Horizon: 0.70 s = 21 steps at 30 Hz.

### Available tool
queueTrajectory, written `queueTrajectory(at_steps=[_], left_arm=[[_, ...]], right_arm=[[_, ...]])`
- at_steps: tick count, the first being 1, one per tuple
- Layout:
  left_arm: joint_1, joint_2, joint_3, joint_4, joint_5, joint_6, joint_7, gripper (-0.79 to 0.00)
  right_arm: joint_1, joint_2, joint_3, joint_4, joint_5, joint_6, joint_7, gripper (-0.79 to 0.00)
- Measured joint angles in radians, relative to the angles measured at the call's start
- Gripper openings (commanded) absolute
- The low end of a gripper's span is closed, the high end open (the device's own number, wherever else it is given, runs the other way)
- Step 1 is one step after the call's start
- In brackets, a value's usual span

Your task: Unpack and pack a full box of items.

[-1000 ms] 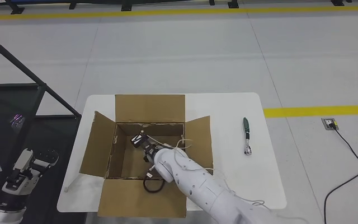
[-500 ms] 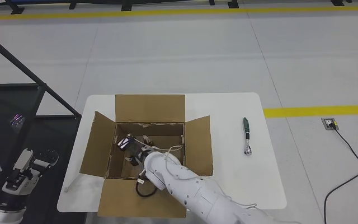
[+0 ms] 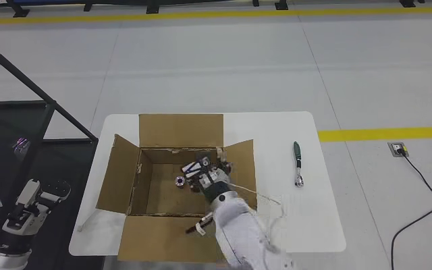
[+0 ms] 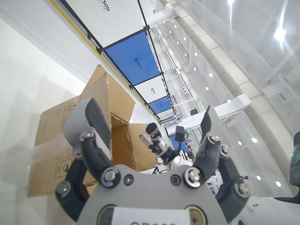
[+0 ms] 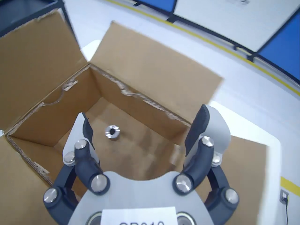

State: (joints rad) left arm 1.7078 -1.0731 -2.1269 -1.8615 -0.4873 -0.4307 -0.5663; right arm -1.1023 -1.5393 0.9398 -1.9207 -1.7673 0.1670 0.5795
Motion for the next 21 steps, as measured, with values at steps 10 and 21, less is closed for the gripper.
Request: queueTrajectory(at_steps=[10, 21], left_arm=[[0.000, 0.000, 0.000, 0.000, 0.000, 0.000, 0.000, 0.000], [0.000, 0.000, 0.000, 0.000, 0.000, 0.000, 0.000, 0.000]], right_arm=[[-0.327, 0.055, 0.475, -0.417, 0.027, -0.094, 0.125, 0.000], [0.258, 0.072, 0.699, 0.360, 0.256, -0.206, 0.573, -0.068]])
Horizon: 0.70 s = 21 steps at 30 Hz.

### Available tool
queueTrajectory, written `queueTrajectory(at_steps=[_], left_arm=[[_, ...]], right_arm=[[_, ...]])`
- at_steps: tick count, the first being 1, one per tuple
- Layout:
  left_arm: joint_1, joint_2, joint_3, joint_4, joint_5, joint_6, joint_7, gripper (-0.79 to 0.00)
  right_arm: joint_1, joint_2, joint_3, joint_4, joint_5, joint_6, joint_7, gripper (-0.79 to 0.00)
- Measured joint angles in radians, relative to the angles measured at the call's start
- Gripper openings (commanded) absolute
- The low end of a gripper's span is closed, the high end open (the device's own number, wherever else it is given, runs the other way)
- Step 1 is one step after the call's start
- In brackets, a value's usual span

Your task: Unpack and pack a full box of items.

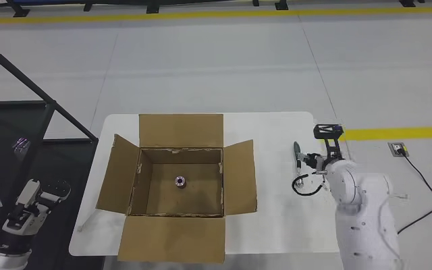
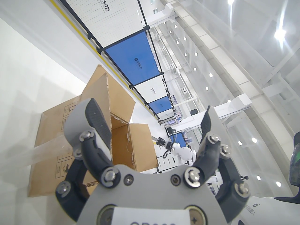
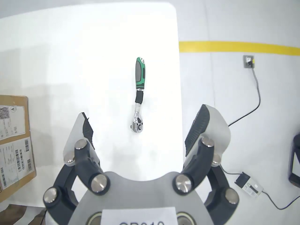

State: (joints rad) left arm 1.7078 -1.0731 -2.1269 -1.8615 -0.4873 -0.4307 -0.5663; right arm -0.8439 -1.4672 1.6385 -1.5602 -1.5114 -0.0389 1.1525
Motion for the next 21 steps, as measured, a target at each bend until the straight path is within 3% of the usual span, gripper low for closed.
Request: queueTrajectory(at_steps=[5, 9, 14, 21], left_arm=[[0.000, 0.000, 0.000, 0.000, 0.000, 0.000, 0.000, 0.000], [0.000, 0.000, 0.000, 0.000, 0.000, 0.000, 0.000, 0.000], [0.000, 0.000, 0.000, 0.000, 0.000, 0.000, 0.000, 0.000], [0.000, 0.000, 0.000, 0.000, 0.000, 0.000, 0.000, 0.000]], right_arm=[[0.139, 0.005, -0.022, 0.293, -0.003, -0.017, 0.009, -0.191], [0.198, 0.007, -0.046, 0.418, -0.017, -0.013, 0.016, -0.332], [0.241, 0.010, -0.060, 0.520, -0.009, 0.000, -0.021, -0.397], [0.312, 0.015, -0.061, 0.686, 0.019, 0.010, -0.086, -0.419]])
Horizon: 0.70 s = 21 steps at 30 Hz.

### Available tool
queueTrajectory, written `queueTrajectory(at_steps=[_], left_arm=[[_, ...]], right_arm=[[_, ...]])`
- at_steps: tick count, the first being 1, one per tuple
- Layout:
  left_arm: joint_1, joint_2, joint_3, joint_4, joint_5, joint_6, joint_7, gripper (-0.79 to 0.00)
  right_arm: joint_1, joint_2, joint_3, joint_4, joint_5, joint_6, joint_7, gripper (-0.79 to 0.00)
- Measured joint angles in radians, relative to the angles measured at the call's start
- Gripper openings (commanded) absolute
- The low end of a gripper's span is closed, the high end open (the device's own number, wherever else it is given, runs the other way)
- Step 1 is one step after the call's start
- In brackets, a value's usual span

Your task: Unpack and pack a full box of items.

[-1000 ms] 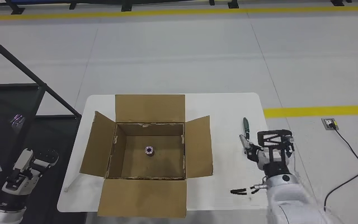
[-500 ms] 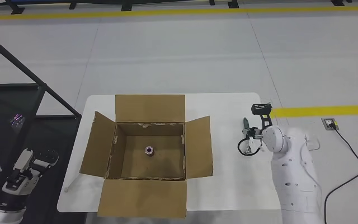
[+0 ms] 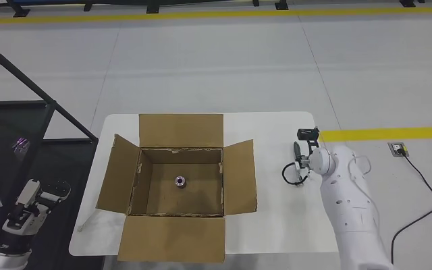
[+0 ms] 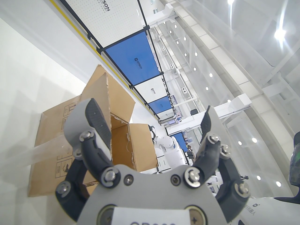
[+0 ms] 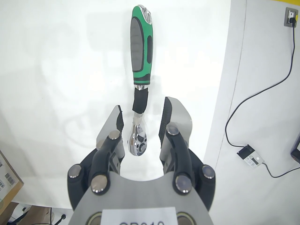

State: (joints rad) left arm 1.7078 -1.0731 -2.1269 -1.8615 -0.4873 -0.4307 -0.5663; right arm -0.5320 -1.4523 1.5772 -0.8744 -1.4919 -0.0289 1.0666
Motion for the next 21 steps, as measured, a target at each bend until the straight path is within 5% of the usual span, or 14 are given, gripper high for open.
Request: queueTrajectory(at_steps=[12, 14, 16, 21], left_arm=[[0.000, 0.000, 0.000, 0.000, 0.000, 0.000, 0.000, 0.000], [0.000, 0.000, 0.000, 0.000, 0.000, 0.000, 0.000, 0.000], [0.000, 0.000, 0.000, 0.000, 0.000, 0.000, 0.000, 0.000], [0.000, 0.000, 0.000, 0.000, 0.000, 0.000, 0.000, 0.000]], right_arm=[[0.125, 0.003, -0.035, 0.272, 0.014, 0.012, -0.093, -0.489], [0.139, 0.004, -0.040, 0.305, 0.017, 0.016, -0.104, -0.536], [0.151, 0.005, -0.042, 0.330, 0.023, 0.016, -0.114, -0.782], [0.175, 0.010, -0.043, 0.368, 0.041, 0.007, -0.158, -0.785]])
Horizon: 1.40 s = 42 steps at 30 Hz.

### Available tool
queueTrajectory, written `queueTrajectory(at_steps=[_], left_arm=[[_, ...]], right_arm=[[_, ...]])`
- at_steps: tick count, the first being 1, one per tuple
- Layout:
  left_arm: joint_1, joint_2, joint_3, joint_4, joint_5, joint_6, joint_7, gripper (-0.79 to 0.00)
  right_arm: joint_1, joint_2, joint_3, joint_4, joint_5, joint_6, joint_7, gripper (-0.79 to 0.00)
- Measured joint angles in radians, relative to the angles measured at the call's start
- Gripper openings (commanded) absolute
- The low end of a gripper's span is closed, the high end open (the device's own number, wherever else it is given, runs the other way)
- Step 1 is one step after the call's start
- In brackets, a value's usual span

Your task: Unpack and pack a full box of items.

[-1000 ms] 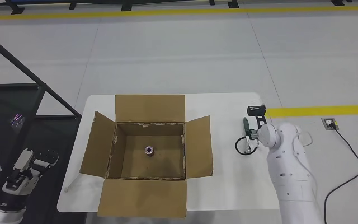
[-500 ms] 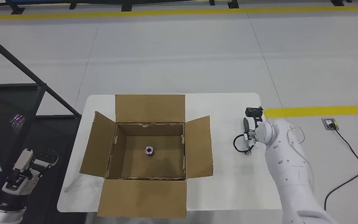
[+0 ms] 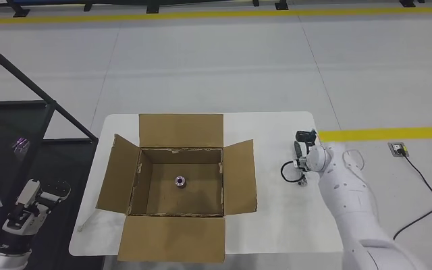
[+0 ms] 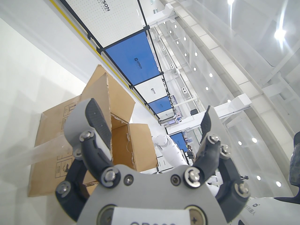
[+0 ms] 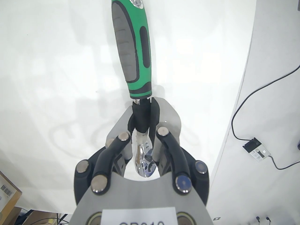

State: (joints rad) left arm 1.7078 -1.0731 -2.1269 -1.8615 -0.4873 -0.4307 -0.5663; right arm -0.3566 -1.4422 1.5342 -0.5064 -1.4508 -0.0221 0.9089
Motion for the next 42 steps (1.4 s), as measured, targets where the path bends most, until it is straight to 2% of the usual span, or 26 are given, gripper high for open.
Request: queueTrajectory(at_steps=[4, 7, 10, 11, 13, 14, 17, 20, 25, 31, 35, 42], left_arm=[[0.000, 0.000, 0.000, 0.000, 0.000, 0.000, 0.000, 0.000], [0.000, 0.000, 0.000, 0.000, 0.000, 0.000, 0.000, 0.000], [0.000, 0.000, 0.000, 0.000, 0.000, 0.000, 0.000, 0.000], [0.000, 0.000, 0.000, 0.000, 0.000, 0.000, 0.000, 0.000], [0.000, 0.000, 0.000, 0.000, 0.000, 0.000, 0.000, 0.000], [0.000, 0.000, 0.000, 0.000, 0.000, 0.000, 0.000, 0.000], [0.000, 0.000, 0.000, 0.000, 0.000, 0.000, 0.000, 0.000], [0.000, 0.000, 0.000, 0.000, 0.000, 0.000, 0.000, 0.000], [0.000, 0.000, 0.000, 0.000, 0.000, 0.000, 0.000, 0.000], [0.000, 0.000, 0.000, 0.000, 0.000, 0.000, 0.000, 0.000], [0.000, 0.000, 0.000, 0.000, 0.000, 0.000, 0.000, 0.000], [0.000, 0.000, 0.000, 0.000, 0.000, 0.000, 0.000, 0.000]], right_arm=[[-0.021, 0.001, -0.003, -0.089, 0.033, -0.033, -0.055, -0.785], [-0.107, -0.004, -0.024, -0.295, 0.057, -0.056, -0.078, -0.785], [-0.306, -0.012, -0.083, -0.646, 0.059, -0.060, -0.061, -0.785], [-0.414, -0.012, -0.111, -0.791, 0.041, -0.044, -0.059, -0.785], [-0.573, -0.012, -0.162, -1.008, -0.015, -0.018, -0.099, -0.785], [-0.669, -0.011, -0.202, -1.152, -0.069, 0.001, -0.158, -0.785], [-0.831, -0.009, -0.315, -1.501, -0.226, 0.030, -0.304, -0.785], [-0.897, -0.010, -0.428, -1.712, -0.366, 0.051, -0.395, -0.785], [-0.869, -0.023, -0.553, -1.721, -0.489, 0.094, -0.411, -0.785], [-0.765, -0.048, -0.620, -1.627, -0.412, 0.024, -0.275, -0.785], [-0.619, -0.080, -0.634, -1.441, -0.263, -0.009, -0.120, -0.785], [-0.375, -0.143, -0.675, -1.078, 0.030, 0.015, 0.034, -0.785]])
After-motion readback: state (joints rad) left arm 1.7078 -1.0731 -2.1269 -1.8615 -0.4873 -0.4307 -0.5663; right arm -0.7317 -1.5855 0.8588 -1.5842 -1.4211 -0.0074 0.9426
